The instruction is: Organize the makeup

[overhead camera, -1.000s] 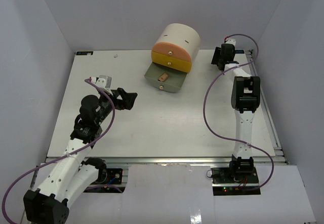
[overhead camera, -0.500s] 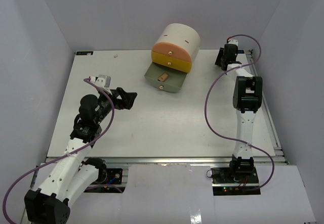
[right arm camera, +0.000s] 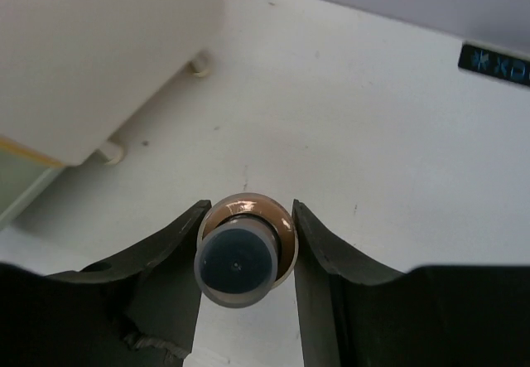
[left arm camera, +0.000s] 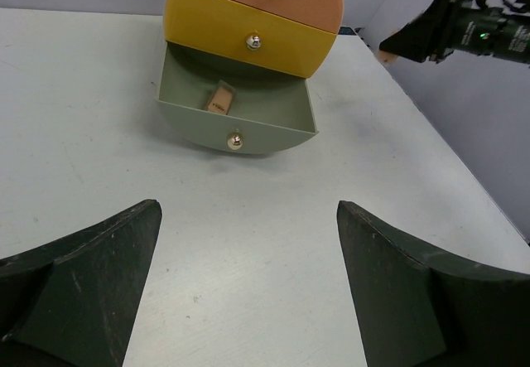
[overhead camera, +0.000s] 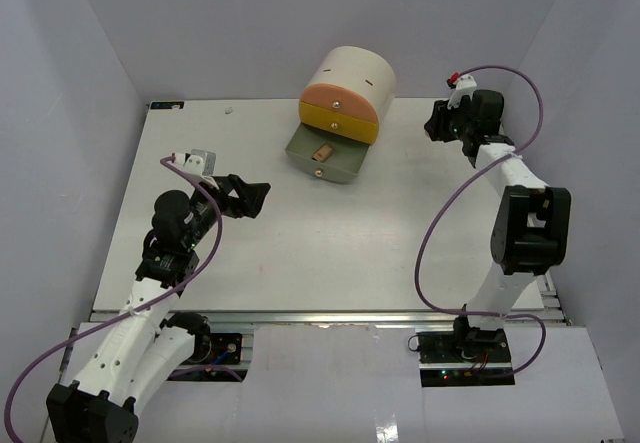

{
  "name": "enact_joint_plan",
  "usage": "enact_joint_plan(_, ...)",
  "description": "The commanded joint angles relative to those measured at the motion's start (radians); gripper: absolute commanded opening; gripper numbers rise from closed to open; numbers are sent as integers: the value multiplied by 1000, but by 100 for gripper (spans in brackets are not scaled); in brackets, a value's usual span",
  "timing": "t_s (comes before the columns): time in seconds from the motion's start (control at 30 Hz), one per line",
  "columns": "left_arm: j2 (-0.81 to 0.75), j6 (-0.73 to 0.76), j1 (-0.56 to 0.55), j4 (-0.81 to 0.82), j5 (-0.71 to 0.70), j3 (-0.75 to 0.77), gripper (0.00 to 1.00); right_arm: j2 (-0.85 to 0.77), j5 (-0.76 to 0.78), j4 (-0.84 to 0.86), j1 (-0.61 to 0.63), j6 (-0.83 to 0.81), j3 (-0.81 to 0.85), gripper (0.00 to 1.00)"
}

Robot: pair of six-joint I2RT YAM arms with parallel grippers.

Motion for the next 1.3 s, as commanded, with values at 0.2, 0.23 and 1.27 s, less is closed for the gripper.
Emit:
enact_joint_plan(0.2,-32,-7,6,14,11,-8,98,-99,2,-531,393,-541,249,8)
enact_joint_plan(0.23,-33,-7,6,14,9,-8,98,-79,35,-552,428,-545,285,8)
enact_joint_plan(1.27,-47,-7,6,15,13,-10,98,300,548,-693,663,-649,638,90)
